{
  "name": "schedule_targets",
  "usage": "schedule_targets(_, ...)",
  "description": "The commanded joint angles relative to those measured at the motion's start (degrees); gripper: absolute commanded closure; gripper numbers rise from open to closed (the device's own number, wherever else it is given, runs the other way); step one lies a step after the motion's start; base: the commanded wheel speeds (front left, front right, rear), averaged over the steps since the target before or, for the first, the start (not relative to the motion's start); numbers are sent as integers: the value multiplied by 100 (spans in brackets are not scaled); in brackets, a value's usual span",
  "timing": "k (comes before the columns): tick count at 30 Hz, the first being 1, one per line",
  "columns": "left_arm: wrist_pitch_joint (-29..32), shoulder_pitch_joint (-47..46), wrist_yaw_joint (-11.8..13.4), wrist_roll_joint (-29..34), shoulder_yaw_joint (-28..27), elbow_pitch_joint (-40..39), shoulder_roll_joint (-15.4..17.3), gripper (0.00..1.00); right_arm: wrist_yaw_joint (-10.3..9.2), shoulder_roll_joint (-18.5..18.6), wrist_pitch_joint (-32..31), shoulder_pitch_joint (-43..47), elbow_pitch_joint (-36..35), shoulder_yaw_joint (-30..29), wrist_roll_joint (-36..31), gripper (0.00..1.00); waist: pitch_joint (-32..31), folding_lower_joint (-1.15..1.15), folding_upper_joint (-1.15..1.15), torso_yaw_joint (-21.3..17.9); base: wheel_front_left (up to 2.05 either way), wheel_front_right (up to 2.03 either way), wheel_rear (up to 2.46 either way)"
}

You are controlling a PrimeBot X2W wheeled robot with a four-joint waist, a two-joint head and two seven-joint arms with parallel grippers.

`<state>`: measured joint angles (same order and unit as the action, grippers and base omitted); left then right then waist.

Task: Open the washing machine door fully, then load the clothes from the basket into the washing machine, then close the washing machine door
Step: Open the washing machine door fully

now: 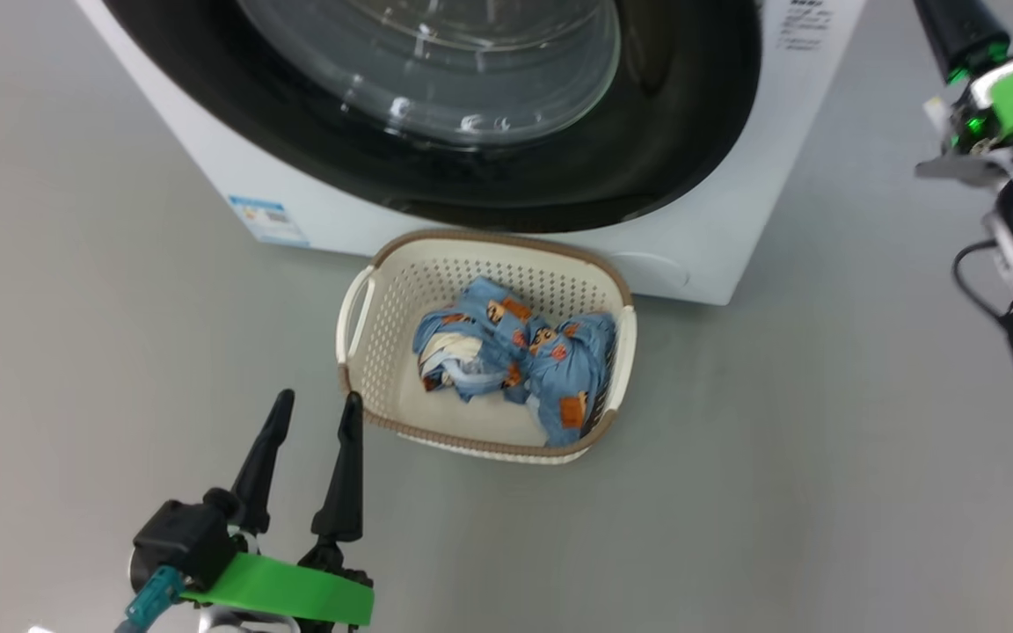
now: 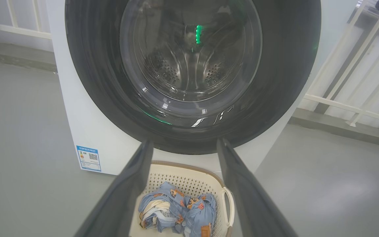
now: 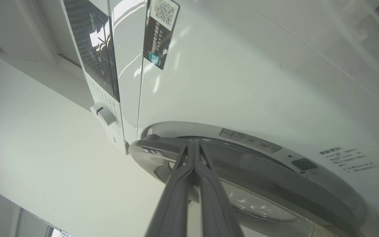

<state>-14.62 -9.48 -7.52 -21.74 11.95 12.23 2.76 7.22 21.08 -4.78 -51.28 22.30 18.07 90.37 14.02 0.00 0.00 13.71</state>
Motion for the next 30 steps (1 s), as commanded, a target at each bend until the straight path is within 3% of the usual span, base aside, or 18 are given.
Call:
schedule_targets(1,-38,-212,3,-46,-117,-99,64,0,26,74,-244,-219,-62,-31,167,100,253,0,0,211,0,0,0)
schedule_targets(14,-38,-538,3,-190,78,-106,50,0,26,342,-1864,-1072,760,-46,411,100,798,0,0,481,0,0,0)
schedule_targets(30,-38,-838,3,-330,210,-125,23,0,26,214,-2167,-1764,1095,96,36,100,1262,0,0,614,0,0,0)
